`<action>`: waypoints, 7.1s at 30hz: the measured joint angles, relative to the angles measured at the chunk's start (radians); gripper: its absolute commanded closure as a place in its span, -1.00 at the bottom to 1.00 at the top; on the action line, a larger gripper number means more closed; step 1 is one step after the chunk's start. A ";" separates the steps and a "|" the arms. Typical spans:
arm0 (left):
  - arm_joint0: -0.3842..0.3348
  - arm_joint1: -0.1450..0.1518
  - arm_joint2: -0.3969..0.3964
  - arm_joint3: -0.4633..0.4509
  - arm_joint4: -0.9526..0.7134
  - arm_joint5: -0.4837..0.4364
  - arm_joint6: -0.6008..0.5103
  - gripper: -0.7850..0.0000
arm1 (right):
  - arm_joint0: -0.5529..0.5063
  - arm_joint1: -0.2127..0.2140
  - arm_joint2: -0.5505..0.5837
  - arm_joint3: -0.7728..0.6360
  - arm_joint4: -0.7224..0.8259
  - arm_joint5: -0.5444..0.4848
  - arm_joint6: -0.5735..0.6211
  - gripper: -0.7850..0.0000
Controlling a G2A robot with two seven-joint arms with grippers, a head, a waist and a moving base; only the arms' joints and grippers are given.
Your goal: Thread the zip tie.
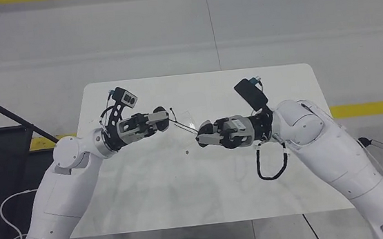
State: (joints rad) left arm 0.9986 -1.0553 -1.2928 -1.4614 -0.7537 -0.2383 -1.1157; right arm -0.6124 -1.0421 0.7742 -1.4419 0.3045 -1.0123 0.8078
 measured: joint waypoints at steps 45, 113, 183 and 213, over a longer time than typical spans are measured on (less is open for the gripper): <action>0.035 -0.004 -0.031 -0.016 0.006 -0.001 -0.002 -1.00 | -0.065 0.026 0.086 -0.099 -0.038 0.000 0.000 1.00; 0.311 0.035 -0.294 -0.200 0.477 0.156 0.507 -1.00 | 0.580 -0.603 -0.604 0.548 -0.822 0.899 0.728 1.00; 0.274 0.020 -0.263 -0.185 0.537 0.142 0.585 -1.00 | 0.711 -0.777 -0.457 1.388 -0.834 -0.003 -0.249 -1.00; 0.269 0.019 -0.253 -0.186 0.537 0.145 0.575 -1.00 | 0.666 -0.692 -0.461 1.347 -0.937 0.010 -0.793 -1.00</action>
State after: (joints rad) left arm 1.2680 -1.0361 -1.5459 -1.6471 -0.2166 -0.0935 -0.5402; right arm 0.0533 -1.7343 0.3132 -0.0952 -0.6323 -1.0022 0.0148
